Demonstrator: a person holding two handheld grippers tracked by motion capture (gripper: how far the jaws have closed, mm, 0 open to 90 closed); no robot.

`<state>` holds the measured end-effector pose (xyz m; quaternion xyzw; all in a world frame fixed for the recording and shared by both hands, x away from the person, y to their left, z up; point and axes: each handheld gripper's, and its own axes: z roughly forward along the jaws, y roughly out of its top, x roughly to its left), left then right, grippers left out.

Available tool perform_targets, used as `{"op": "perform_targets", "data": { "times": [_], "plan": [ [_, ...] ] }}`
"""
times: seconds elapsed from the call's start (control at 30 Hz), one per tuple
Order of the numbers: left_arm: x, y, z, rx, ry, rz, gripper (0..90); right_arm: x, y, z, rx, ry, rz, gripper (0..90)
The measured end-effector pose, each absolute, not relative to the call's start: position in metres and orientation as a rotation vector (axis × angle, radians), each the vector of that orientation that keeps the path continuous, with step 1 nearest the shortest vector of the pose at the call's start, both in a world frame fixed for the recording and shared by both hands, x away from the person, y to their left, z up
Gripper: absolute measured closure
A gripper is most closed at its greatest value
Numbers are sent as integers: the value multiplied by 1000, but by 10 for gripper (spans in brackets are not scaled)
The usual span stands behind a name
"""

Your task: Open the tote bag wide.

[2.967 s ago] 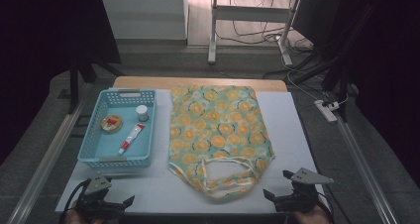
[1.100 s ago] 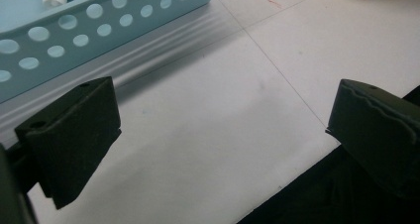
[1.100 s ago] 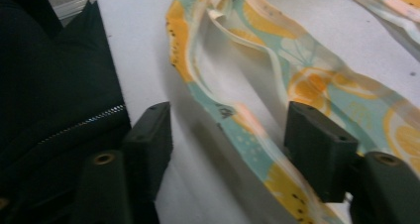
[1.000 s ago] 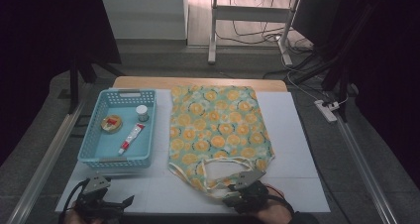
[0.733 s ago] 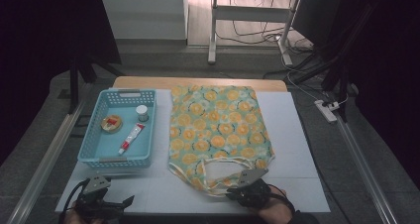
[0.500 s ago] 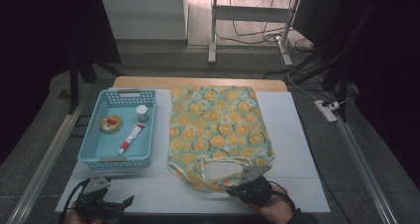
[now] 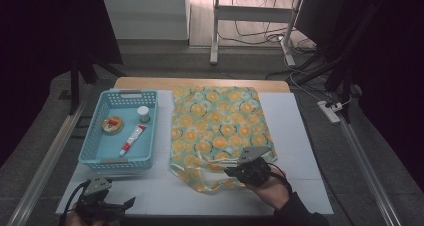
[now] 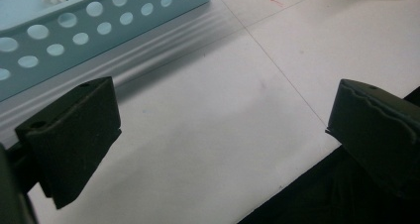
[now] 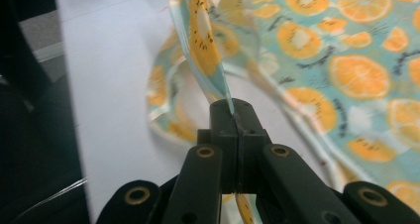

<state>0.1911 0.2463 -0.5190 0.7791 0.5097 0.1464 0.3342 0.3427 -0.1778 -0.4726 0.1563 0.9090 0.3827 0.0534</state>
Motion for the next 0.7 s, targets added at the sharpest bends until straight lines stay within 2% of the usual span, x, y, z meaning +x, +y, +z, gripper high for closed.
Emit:
{"op": "perform_targets", "data": {
  "times": [0.5, 0.7],
  "plan": [
    [191, 247, -519, 2031, 1333, 378, 0, 395, -158, -474, 548, 2690, 1111, 889],
    [191, 247, -519, 2030, 1333, 377, 0, 420, -147, -492, 590, 2728, 1033, 889]
  ]
}}
